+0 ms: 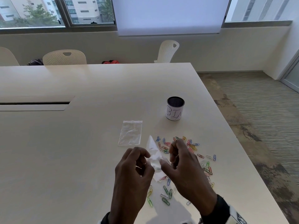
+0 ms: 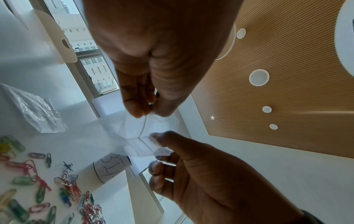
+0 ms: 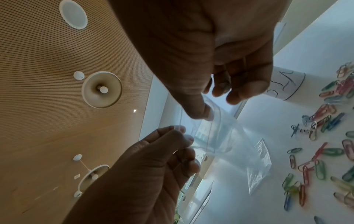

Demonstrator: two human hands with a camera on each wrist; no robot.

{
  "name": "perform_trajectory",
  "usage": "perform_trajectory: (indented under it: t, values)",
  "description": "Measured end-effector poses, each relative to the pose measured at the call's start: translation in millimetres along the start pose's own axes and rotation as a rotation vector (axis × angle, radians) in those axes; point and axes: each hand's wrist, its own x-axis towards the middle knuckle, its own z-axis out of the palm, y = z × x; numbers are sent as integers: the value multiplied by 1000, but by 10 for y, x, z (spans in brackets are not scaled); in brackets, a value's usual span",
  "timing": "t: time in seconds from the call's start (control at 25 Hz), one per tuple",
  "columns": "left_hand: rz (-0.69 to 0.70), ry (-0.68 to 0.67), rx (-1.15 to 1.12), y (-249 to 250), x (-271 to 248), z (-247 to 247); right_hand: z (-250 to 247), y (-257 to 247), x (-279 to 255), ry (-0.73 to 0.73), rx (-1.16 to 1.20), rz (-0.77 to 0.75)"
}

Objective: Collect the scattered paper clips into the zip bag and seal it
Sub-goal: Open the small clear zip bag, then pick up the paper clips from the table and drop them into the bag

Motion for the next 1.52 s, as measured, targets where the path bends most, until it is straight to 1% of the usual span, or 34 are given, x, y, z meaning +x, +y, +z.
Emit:
perform_trajectory:
  t: [0.16, 0.2, 0.28, 0.36, 0.4, 0.48, 0.56, 0.72, 0.8, 0.92, 1.08, 1.28, 1.36, 1.52]
  values:
    - [26, -33, -13, 9, -28, -19, -1, 44, 27, 0, -22, -13]
    - [42, -67, -22, -6, -34, -69, -31, 54, 38, -3, -10, -6]
    - [80, -211, 17, -75, -42, -200, -109, 56, 67, -19, 63, 23]
    - [108, -368, 101, -173, -38, -290, -200, 35, 90, -67, 178, 62]
    - [129, -419, 141, -215, -33, -310, -230, 13, 96, -111, 236, 75]
    - [158, -465, 180, -259, -19, -288, -259, -40, 100, -212, 280, 63]
    - [163, -472, 181, -259, -8, -255, -255, -76, 105, -272, 242, 27]
    - [157, -433, 145, -330, -17, -197, -215, -81, 144, -274, 183, -22]
    - [138, -413, 153, -385, -28, -164, -227, -74, 161, -273, 208, -13]
    - [131, -386, 167, -468, -54, -130, -251, -75, 172, -321, 282, 24]
    - [126, -356, 99, -472, -85, -25, -248, -82, 187, -372, 340, 45]
    - [121, -327, 92, -509, -73, 44, -261, -37, 249, -376, 350, 55]
    - [115, -333, 119, -536, -57, 29, -288, -8, 304, -355, 284, 57]
    - [46, -327, 157, -648, -26, -19, -299, 141, 534, -225, 18, -13]
